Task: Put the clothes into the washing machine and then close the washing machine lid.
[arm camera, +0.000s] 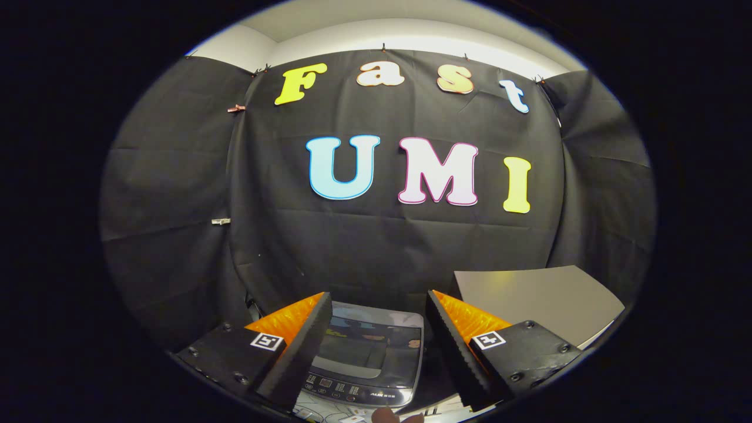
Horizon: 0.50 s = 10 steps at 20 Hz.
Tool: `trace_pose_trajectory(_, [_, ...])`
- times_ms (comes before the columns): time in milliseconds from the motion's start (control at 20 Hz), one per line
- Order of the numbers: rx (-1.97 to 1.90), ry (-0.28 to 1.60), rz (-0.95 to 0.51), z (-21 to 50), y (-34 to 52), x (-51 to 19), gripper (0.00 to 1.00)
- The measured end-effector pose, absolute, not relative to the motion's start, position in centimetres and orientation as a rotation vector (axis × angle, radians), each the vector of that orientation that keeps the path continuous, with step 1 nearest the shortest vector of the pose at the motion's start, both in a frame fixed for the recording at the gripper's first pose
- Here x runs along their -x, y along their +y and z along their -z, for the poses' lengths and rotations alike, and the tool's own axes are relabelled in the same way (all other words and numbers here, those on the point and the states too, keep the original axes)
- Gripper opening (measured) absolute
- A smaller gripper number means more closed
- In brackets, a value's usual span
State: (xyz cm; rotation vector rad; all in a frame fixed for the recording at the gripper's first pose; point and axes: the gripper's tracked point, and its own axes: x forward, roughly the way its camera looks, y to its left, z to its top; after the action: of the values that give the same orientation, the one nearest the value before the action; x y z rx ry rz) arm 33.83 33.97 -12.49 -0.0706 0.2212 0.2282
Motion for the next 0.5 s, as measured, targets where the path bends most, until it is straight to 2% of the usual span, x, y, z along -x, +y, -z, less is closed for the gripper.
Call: trace_pose_trajectory(500, [0.052,0.149,-0.166,5.8,28.2,-27.2,1.00])
